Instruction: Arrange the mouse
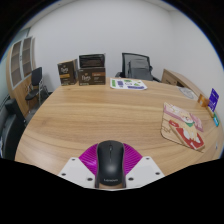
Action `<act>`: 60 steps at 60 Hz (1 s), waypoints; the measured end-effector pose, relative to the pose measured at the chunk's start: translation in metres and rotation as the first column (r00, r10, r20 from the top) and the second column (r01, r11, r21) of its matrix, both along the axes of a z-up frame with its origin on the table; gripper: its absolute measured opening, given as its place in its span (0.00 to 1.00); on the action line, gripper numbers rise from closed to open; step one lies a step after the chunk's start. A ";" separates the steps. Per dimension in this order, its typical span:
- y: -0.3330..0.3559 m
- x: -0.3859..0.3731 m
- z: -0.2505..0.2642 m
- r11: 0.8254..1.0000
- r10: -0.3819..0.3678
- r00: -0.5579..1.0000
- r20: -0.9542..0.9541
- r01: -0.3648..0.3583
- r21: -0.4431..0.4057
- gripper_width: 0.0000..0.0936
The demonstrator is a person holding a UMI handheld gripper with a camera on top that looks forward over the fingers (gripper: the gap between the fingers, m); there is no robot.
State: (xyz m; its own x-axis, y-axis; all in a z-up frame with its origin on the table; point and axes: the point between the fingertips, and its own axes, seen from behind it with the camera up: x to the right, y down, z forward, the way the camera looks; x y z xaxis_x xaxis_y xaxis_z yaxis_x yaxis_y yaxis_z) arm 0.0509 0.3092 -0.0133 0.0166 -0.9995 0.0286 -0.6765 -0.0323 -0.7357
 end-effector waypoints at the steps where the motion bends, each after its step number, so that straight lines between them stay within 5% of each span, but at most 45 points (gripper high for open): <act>1: 0.001 -0.001 0.000 1.000 -0.001 1.000 -0.004 0.001 0.007 0.32; 20: -0.044 0.024 0.123 1.000 -0.021 0.995 0.100 0.019 0.020 0.32; 33: -0.177 0.080 0.197 0.986 -0.147 0.961 0.233 0.160 -0.037 0.32; 46: -0.295 0.088 0.122 0.953 -0.291 0.949 0.122 0.298 -0.045 0.32; 60: -0.323 0.078 0.022 0.964 -0.259 0.966 0.017 0.259 -0.067 0.32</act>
